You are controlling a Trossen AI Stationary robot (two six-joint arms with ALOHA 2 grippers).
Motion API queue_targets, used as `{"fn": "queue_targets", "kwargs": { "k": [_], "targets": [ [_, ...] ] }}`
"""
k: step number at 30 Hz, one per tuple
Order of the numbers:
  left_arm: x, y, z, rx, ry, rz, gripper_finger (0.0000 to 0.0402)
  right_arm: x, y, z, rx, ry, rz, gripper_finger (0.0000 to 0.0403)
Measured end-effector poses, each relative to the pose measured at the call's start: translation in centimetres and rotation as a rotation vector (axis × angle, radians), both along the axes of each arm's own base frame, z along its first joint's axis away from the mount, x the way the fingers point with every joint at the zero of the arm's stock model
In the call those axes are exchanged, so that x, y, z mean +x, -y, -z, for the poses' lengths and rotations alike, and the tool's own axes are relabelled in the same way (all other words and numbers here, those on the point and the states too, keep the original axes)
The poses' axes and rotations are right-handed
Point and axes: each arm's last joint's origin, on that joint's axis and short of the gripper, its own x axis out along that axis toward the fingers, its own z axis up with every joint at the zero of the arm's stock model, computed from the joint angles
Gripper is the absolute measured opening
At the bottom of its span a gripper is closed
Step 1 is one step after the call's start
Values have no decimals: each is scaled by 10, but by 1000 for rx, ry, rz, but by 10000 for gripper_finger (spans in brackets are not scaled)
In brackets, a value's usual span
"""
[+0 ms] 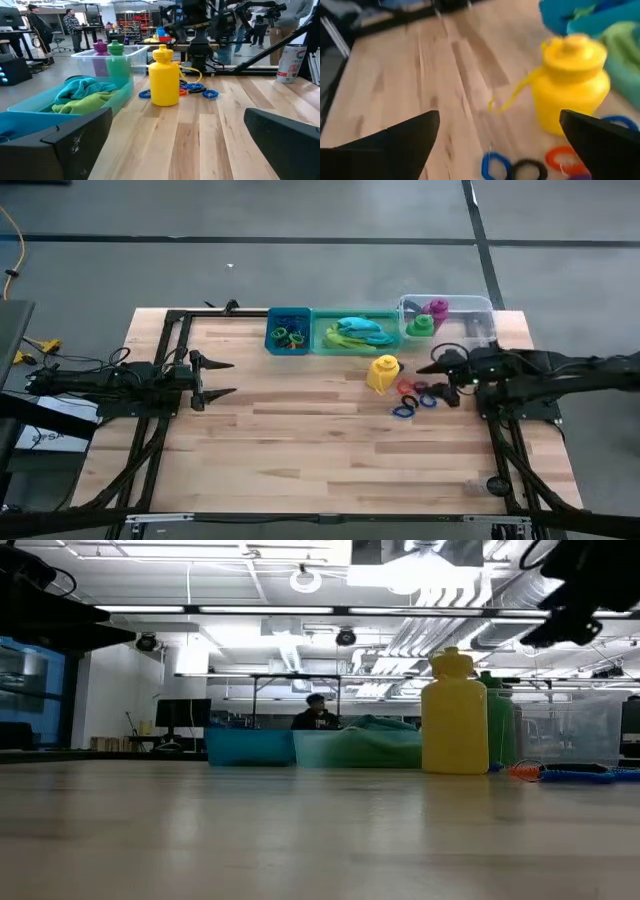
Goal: Pick & Place Sports Items
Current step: Put the bottom blue spring keychain into the blue bin
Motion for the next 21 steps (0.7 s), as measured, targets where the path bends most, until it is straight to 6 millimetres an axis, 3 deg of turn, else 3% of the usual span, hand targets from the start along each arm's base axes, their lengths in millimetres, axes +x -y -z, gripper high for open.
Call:
{"fn": "queue_targets", "kwargs": {
  "k": [10,21],
  "targets": [
    [0,0,0,0,0,0,368,16,-8,20,-28,-180,-75,290],
    [0,0,0,0,0,0,368,43,-14,57,-58,-446,-136,265]
  ]
}}
